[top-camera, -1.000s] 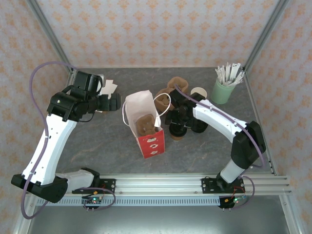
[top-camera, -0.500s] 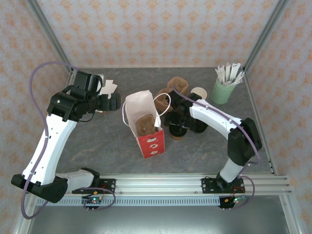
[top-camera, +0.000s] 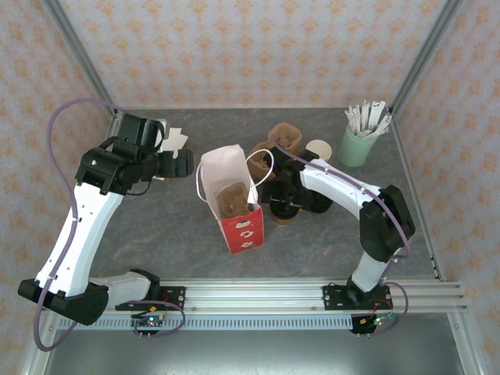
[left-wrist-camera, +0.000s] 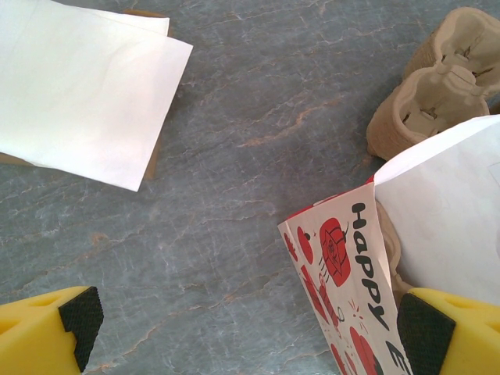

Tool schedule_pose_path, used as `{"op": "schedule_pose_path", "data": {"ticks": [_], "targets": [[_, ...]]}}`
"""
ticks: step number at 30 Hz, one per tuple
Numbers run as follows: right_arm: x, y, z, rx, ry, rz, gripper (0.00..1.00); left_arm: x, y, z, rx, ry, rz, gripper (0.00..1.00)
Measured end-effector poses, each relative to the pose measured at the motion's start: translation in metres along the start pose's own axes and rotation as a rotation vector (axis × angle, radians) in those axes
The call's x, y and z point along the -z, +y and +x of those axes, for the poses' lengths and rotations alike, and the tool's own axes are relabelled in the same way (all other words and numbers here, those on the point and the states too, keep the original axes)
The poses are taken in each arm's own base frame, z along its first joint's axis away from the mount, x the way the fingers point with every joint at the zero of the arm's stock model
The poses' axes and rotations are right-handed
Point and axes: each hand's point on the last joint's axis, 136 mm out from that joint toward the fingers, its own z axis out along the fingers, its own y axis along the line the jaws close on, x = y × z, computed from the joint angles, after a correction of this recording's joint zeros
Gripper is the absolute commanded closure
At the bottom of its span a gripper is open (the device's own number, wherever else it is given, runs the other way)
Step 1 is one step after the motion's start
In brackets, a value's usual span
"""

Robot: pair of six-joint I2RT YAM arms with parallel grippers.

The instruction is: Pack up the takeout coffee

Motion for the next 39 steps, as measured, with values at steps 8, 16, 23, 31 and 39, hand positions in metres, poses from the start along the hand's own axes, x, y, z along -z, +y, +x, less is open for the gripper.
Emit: {"op": "schedule_pose_path", "data": {"ticks": [8, 16, 23, 31, 39], "targets": [[-0.007, -0.003, 0.004, 0.006, 0.022, 0.014, 0.05, 0.000, 0.000, 0.000, 0.000, 0.000, 0.000, 0.00], [-0.009, -0.002, 0.007, 0.010, 0.035, 0.008, 0.12, 0.000, 0.000, 0.000, 0.000, 0.000, 0.000, 0.00], [-0.009, -0.003, 0.007, 0.010, 0.035, 0.010, 0.12, 0.000, 0.000, 0.000, 0.000, 0.000, 0.000, 0.00], [0.000, -0.009, 0.010, 0.018, 0.029, 0.020, 0.12, 0.000, 0.000, 0.000, 0.000, 0.000, 0.000, 0.00], [0.011, -0.018, 0.013, 0.048, 0.029, 0.056, 0.12, 0.000, 0.000, 0.000, 0.000, 0.000, 0.000, 0.00]]}}
